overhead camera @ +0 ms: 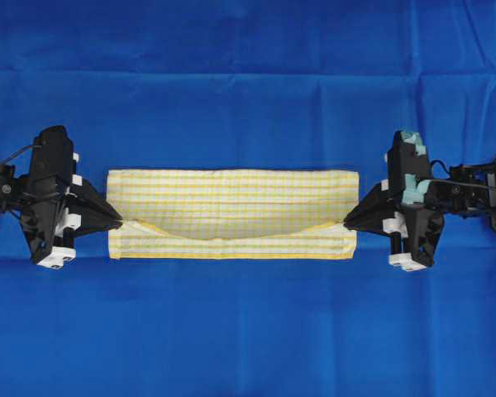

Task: Fold the yellow towel.
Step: 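Pull the top edge down over the bottom edge, folding in half, then release the folded edge and raise both grippers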

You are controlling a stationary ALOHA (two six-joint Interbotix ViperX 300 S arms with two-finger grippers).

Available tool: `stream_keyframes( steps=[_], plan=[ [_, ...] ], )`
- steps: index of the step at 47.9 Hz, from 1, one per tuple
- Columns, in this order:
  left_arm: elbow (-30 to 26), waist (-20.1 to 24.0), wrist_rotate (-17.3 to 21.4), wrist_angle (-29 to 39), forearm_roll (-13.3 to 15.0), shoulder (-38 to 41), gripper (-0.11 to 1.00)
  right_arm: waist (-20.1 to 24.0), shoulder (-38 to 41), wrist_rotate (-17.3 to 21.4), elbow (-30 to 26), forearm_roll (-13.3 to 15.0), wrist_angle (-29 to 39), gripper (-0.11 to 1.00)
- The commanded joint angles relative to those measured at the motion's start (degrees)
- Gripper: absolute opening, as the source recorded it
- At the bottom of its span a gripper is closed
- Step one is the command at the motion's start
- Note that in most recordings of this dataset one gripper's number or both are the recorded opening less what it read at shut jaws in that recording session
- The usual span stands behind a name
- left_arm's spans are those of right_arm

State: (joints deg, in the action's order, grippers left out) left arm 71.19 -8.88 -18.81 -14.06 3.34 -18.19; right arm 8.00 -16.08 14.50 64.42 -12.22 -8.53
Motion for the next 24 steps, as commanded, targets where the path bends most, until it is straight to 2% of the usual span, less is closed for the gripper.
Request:
stream_keyframes(
  steps=[1,7,9,10,15,18,20,22,24],
  plan=[
    [-1.2,-0.2,0.1,-0.2,0.0,0.3,0.05,0.3,0.6,-0.1,-1.4,-0.3,-0.3,0.06],
    [-1.8,-0.1,0.1,0.1,0.1,0.9,0.05,0.3,1.7,-0.1,-1.9,-0.3,-0.2,0.07],
    [-1.8,-0.1,0.0,0.1,0.1,0.9,0.05,0.4,1.8,-0.1,-2.0,-0.3,-0.2,0.10],
    [-1.8,-0.1,0.0,0.2,0.0,0.9,0.05,0.4,1.8,-0.1,-2.1,-0.3,-0.2,0.14],
    [-1.8,-0.2,-0.9,0.2,0.2,0.8,0.08,0.8,1.9,-0.1,-2.1,-0.3,-0.3,0.45],
    [-1.8,-0.1,-1.7,0.4,0.2,0.6,0.20,1.1,1.8,-0.1,-2.2,-0.3,-0.4,0.63],
    [-1.8,-0.1,-2.0,0.8,0.2,0.4,0.33,1.1,1.8,-0.1,-2.1,-0.3,-0.4,0.75],
    [-1.9,-0.2,-2.0,1.5,0.2,0.3,0.46,1.1,1.6,-0.1,-2.0,-0.2,-0.4,0.82],
    [-1.9,-0.1,-1.8,2.1,0.2,0.1,0.59,1.1,1.3,-0.4,-2.0,-0.1,-0.4,0.83]
  ],
)
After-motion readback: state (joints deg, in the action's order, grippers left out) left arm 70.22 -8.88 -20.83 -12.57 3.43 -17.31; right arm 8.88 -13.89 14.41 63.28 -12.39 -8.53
